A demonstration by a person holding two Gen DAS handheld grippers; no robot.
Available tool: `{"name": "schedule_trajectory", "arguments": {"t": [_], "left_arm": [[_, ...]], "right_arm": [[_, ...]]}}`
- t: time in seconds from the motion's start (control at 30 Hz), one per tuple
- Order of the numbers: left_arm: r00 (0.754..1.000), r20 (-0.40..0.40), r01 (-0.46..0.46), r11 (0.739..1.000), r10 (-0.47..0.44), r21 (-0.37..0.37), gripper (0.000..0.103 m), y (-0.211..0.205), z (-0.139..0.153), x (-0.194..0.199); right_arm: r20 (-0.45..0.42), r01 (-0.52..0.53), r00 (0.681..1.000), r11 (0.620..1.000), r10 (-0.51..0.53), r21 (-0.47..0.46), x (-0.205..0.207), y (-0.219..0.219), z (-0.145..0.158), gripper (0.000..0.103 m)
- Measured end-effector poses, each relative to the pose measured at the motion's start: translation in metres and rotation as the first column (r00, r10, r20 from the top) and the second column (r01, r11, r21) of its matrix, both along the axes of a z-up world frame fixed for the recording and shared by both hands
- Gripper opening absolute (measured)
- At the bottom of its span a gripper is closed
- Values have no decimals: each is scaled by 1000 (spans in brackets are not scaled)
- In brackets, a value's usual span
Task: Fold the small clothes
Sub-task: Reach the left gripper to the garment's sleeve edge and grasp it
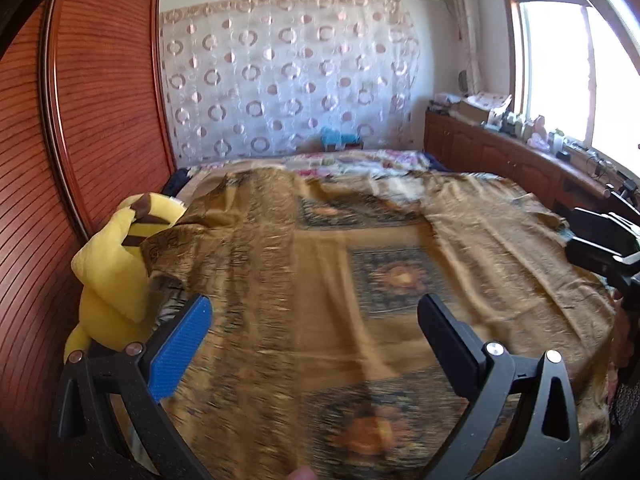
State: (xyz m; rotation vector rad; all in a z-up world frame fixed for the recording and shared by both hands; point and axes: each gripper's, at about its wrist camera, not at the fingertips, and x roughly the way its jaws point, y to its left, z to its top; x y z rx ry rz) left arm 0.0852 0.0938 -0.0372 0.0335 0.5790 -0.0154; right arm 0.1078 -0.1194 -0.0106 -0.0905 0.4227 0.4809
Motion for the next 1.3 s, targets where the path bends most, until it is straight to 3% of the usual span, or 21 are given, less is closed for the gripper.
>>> {"name": "schedule_trajectory", "arguments": {"t": [0.17, 0.3, 0.5, 0.63, 0.8, 0.93, 1.03, 1.13, 1.2, 1.3], "left_arm": [[996, -84, -39, 999, 40, 11, 103, 52, -4, 37], [980, -158, -120, 993, 117, -12, 103, 98, -10, 66], [963, -213, -201, 968, 167, -149, 100, 163, -18, 99], [940, -280, -252, 948, 192, -196, 98, 192, -34, 126], [908, -372, -302, 914, 190, -271, 98, 221, -63, 160], [894, -405, -310, 919, 194, -244, 98, 228, -75, 188], [893, -417, -312, 899, 167, -307, 98, 239, -79, 205], [890, -439, -311, 863, 119, -397, 98, 253, -86, 217], [897, -434, -288, 854, 83, -433, 90, 255, -88, 218], [910, -413, -250, 841, 34, -480, 66, 252, -84, 217]], "right_arm": [[-49, -53, 997, 999, 54, 11, 28, 7, 1, 103], [-109, -93, 989, 995, 96, 24, 52, 11, -3, 102], [-177, -137, 975, 990, 138, 14, 78, 12, -2, 99], [-197, -169, 965, 985, 170, 22, 89, 10, 4, 99], [-209, -193, 960, 981, 188, -7, 103, 14, 3, 99], [-225, -224, 951, 974, 211, -36, 114, 22, 2, 99], [-238, -245, 943, 969, 231, -32, 117, 25, 2, 99], [-241, -262, 938, 965, 251, -15, 116, 27, 6, 99], [-233, -267, 937, 964, 258, -5, 115, 22, 10, 99], [-216, -265, 942, 964, 259, 1, 113, 21, 13, 99]]}}
